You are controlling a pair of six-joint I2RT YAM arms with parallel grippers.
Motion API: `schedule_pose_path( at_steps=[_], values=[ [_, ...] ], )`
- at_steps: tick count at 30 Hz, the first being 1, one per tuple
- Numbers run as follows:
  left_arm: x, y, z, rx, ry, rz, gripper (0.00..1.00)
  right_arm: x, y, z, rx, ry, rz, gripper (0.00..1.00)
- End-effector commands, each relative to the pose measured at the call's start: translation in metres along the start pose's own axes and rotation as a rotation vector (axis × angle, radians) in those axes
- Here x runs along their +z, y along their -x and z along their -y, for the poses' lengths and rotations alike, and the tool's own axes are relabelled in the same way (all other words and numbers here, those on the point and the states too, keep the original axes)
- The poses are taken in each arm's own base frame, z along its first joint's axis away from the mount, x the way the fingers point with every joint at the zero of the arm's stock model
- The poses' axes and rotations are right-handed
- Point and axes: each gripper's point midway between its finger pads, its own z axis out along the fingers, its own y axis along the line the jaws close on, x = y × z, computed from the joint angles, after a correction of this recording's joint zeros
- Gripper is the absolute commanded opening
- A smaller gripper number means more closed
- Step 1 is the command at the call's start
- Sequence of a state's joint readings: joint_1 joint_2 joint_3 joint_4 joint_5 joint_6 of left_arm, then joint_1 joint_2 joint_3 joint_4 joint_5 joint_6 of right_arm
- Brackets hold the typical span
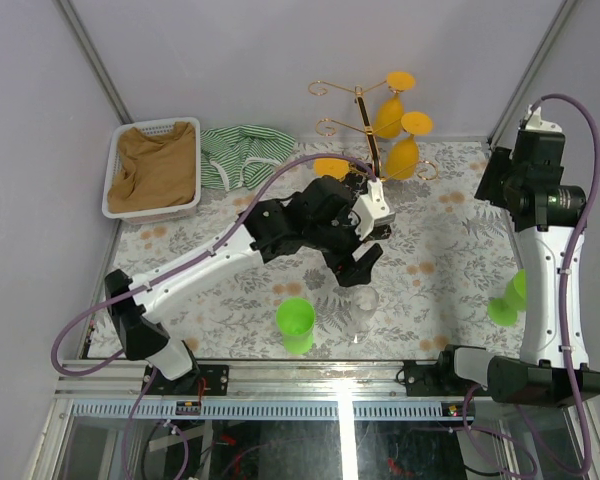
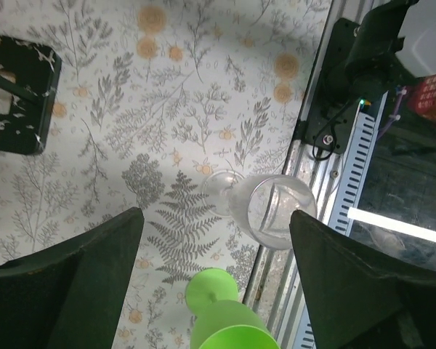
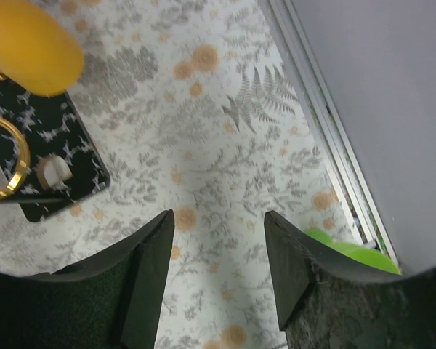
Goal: Place the wine glass upside down on the wine glass rack
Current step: Pick up the wine glass at the corner of the board.
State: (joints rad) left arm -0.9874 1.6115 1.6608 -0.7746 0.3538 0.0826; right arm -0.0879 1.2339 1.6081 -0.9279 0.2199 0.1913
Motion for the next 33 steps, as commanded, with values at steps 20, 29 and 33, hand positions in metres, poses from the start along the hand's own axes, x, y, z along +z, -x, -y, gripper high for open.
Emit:
schedule_pose_path(
  at_steps=[20, 29, 33],
  values=[
    [-0.076, 0.145, -0.091, 0.053, 0.234, 0.529, 0.87, 0.008, -0.094, 0.049, -0.019, -0.128, -0.312, 0.6],
    [-0.107, 0.127, -0.139, -0.025, 0.336, 0.637, 0.89, -0.017, -0.107, 0.091, 0.002, -0.365, -0.303, 0.59],
    [-0.109, 0.12, -0.144, -0.014, 0.337, 0.638, 0.9, -0.018, -0.122, 0.095, 0.015, -0.405, -0.359, 0.57]
  ],
)
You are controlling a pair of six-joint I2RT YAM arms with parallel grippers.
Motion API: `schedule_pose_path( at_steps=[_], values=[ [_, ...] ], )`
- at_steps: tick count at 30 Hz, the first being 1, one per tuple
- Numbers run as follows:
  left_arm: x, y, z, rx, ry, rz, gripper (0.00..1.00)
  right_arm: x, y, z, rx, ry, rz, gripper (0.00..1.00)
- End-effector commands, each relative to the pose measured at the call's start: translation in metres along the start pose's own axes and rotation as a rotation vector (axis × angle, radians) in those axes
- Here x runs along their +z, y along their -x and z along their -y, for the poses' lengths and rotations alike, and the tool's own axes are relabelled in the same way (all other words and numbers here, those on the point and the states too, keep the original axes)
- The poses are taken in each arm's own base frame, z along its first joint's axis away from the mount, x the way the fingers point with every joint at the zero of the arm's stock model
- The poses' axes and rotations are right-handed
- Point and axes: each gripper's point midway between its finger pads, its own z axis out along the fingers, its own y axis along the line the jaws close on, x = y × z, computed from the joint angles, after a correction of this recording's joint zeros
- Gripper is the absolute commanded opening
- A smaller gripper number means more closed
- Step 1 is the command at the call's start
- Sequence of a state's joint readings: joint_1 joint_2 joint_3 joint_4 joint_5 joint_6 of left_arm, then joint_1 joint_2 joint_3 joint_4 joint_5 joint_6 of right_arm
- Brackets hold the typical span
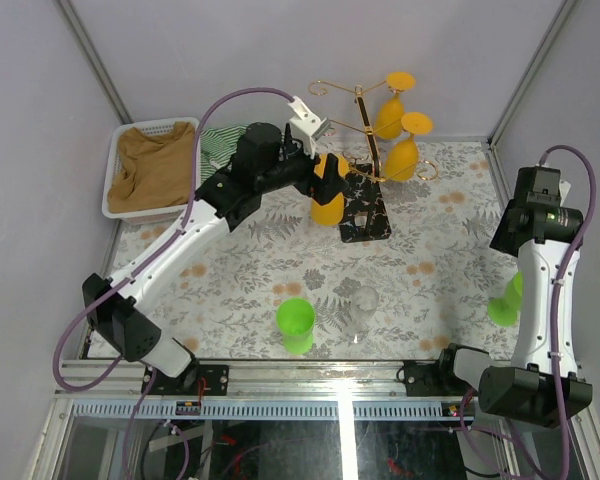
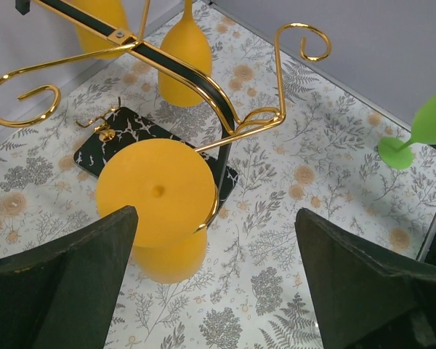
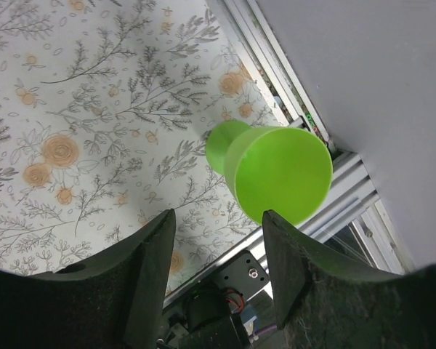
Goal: Place the wine glass upside down on the wine glass rack
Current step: Pick up the wine glass at the corner of the board.
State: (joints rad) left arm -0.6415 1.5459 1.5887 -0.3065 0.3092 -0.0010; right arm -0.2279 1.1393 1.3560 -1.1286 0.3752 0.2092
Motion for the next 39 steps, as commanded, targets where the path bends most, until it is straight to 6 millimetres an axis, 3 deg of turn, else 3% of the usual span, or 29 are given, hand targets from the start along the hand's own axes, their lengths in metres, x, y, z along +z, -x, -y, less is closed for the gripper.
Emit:
schedule_pose_path(
  at_steps=[1, 7, 15, 28, 34, 39],
  values=[
    [-0.013, 0.04, 0.003, 0.053, -0.018, 0.155, 0.9, -0.001, -0.015, 0.018, 0.018, -0.096, -0.043, 0.57],
    [-0.02, 0.035, -0.009, 0.046, 0.014, 0.157, 0.92, 0.001, -0.018, 0.015, 0.039, -0.084, -0.05, 0.57],
    [-0.022, 0.028, -0.013, 0.033, 0.026, 0.136, 0.93, 0.029, -0.032, 0.002, 0.064, -0.079, -0.1, 0.56],
    [-0.019, 0.022, -0.017, 0.023, 0.031, 0.111, 0.94, 0.044, -0.038, 0.024, 0.11, -0.23, -0.098, 0.51],
    [-0.015, 0.022, -0.022, 0.015, 0.027, 0.109, 0.94, 0.061, -0.043, 0.02, 0.099, -0.232, -0.125, 0.5],
    [-0.01, 0.02, -0.026, 0.005, 0.031, 0.097, 0.94, 0.075, -0.048, 0.019, 0.08, -0.238, -0.155, 0.4]
  ],
)
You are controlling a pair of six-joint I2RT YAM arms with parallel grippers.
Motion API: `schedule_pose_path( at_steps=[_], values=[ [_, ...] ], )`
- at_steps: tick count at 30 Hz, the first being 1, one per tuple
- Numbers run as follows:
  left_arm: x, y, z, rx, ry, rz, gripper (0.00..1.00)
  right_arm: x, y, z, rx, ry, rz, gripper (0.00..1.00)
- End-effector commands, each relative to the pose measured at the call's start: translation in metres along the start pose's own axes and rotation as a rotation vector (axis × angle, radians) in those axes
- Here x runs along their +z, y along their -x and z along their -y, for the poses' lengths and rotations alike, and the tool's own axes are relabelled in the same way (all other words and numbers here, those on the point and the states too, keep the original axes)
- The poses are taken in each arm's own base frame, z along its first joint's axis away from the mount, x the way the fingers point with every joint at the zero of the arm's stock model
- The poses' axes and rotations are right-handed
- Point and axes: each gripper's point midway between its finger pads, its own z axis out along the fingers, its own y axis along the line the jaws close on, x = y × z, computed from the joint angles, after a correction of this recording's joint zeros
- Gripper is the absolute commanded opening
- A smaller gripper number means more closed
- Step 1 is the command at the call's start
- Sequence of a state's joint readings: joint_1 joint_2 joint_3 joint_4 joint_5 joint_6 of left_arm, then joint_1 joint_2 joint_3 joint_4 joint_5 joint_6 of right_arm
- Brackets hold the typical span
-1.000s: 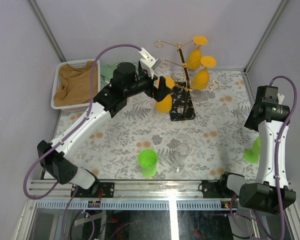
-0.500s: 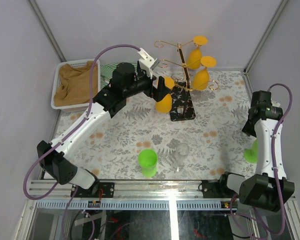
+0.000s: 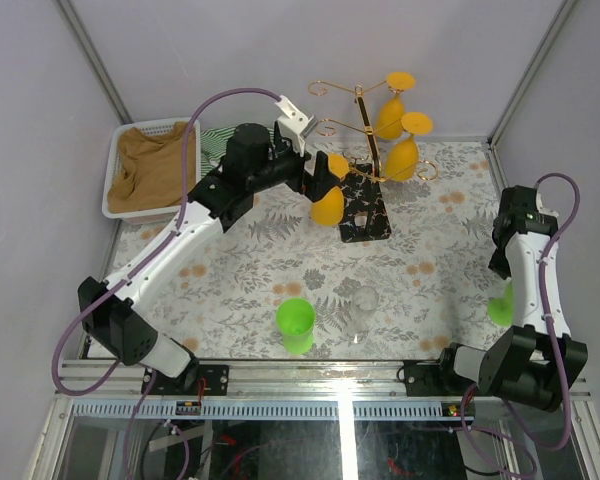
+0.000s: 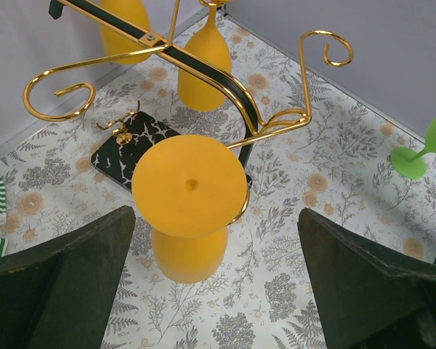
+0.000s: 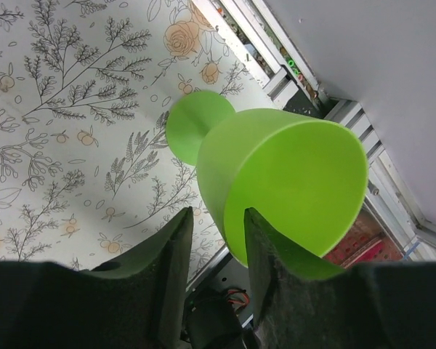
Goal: Place the wine glass upside down on the wine glass rack
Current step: Pick up the wine glass at the corner of the board.
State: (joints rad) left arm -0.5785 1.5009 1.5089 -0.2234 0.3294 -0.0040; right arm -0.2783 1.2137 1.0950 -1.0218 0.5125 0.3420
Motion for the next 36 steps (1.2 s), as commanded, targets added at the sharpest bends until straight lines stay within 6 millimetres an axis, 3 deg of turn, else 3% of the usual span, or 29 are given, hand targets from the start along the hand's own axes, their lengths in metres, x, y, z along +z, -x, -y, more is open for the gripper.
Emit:
schedule_pose_path(
  at_steps=[1, 7, 12, 16, 18, 22, 27, 31, 36],
  values=[
    [0.003, 0.018, -0.003, 0.006, -0.006, 0.043, 0.94, 0.009, 0.009, 0.001, 0.007, -0.028, 0.022, 0.36],
    [0.006, 0.02, -0.005, 0.003, -0.005, 0.044, 0.93, 0.007, 0.014, 0.008, -0.024, -0.059, 0.029, 0.0],
    [0.004, 0.033, -0.003, 0.01, -0.022, 0.068, 0.93, -0.013, 0.034, 0.02, -0.023, -0.072, 0.084, 0.0],
    [-0.002, 0.054, -0.005, 0.011, -0.01, 0.117, 0.95, -0.038, 0.067, 0.026, 0.017, -0.054, 0.173, 0.0],
    [-0.006, 0.066, -0.008, 0.001, 0.007, 0.156, 1.0, -0.057, 0.097, 0.031, 0.047, -0.045, 0.253, 0.0],
    [-0.012, 0.087, -0.016, -0.051, 0.018, 0.236, 1.0, -0.1, 0.156, 0.035, 0.124, 0.01, 0.407, 0.0],
    [-0.019, 0.113, -0.03, -0.188, -0.008, 0.322, 1.0, -0.161, 0.221, 0.012, 0.189, 0.255, 0.622, 0.0],
    [-0.02, 0.133, -0.033, -0.281, -0.09, 0.376, 1.0, -0.207, 0.252, 0.0, 0.193, 0.429, 0.791, 0.0],
    [-0.008, 0.15, -0.027, -0.36, -0.19, 0.398, 1.0, -0.275, 0.27, -0.016, 0.152, 0.682, 1.036, 0.0]
  ],
)
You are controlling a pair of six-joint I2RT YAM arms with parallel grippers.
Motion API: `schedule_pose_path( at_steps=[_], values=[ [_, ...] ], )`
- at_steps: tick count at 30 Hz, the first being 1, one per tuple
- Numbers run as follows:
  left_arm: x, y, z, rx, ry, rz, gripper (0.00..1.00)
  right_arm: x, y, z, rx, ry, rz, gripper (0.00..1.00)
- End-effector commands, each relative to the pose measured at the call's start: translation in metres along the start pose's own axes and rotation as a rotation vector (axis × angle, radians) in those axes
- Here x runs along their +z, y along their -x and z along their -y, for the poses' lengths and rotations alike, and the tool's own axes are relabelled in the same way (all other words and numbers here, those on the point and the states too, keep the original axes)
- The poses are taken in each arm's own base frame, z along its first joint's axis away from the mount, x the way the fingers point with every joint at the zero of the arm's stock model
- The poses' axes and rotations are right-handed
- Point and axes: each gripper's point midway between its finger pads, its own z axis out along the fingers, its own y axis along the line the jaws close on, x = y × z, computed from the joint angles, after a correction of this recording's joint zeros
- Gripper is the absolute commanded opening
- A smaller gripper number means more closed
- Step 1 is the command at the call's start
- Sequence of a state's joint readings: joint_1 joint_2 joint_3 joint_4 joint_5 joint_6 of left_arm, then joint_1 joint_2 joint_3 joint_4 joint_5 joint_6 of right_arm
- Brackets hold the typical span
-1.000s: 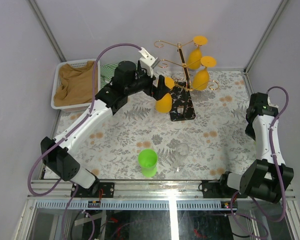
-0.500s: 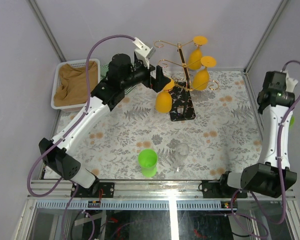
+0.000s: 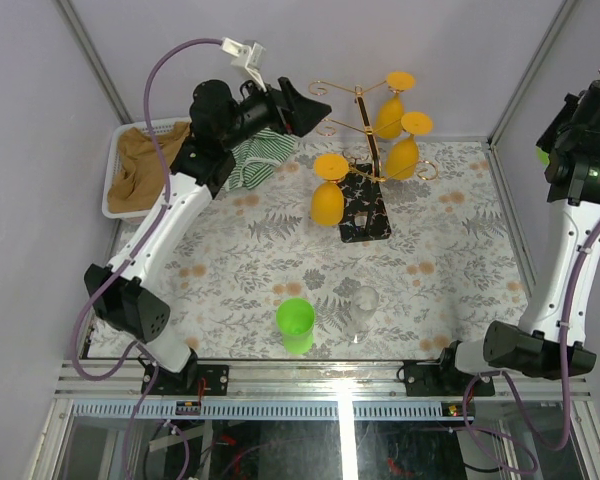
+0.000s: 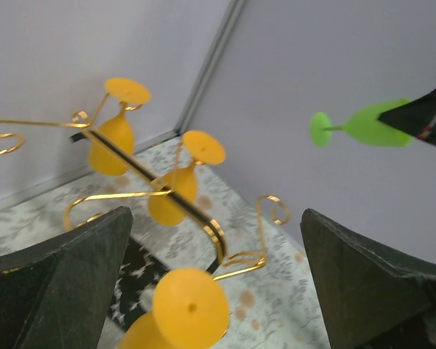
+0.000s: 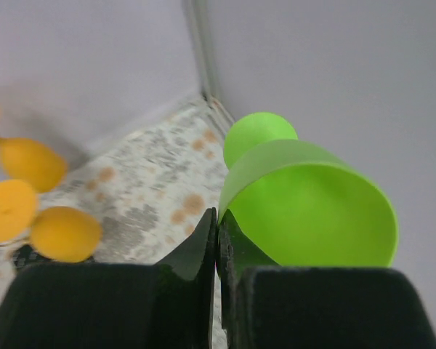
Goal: Place the wine glass upside down on the wine glass rack
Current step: Pick up the wine glass at the corner of the board.
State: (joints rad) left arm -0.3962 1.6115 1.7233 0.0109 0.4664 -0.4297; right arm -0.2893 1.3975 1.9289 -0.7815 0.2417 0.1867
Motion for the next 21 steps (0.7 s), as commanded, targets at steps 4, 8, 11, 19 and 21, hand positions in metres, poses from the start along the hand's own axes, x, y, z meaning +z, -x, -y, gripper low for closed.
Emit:
schedule_pose_path(
  at_steps=[4, 8, 11, 19, 21],
  values=[
    [0.021, 0.037, 0.044, -0.148, -0.253, 0.083, 1.0, -0.068, 0.093, -0.078, 0.006, 0.511, 0.474, 0.0],
    [0.026, 0.049, 0.052, -0.204, -0.306, 0.115, 1.0, -0.103, 0.106, -0.108, 0.009, 0.738, 0.579, 0.0],
    [0.029, 0.055, 0.059, -0.253, -0.346, 0.13, 1.0, -0.124, 0.109, -0.126, 0.023, 0.894, 0.644, 0.0],
    [0.04, 0.062, 0.081, -0.394, -0.435, 0.147, 1.0, -0.149, 0.106, -0.16, 0.037, 1.176, 0.722, 0.0],
    [0.043, 0.065, 0.089, -0.415, -0.454, 0.158, 1.0, -0.149, 0.099, -0.172, 0.009, 1.183, 0.736, 0.0]
  ],
)
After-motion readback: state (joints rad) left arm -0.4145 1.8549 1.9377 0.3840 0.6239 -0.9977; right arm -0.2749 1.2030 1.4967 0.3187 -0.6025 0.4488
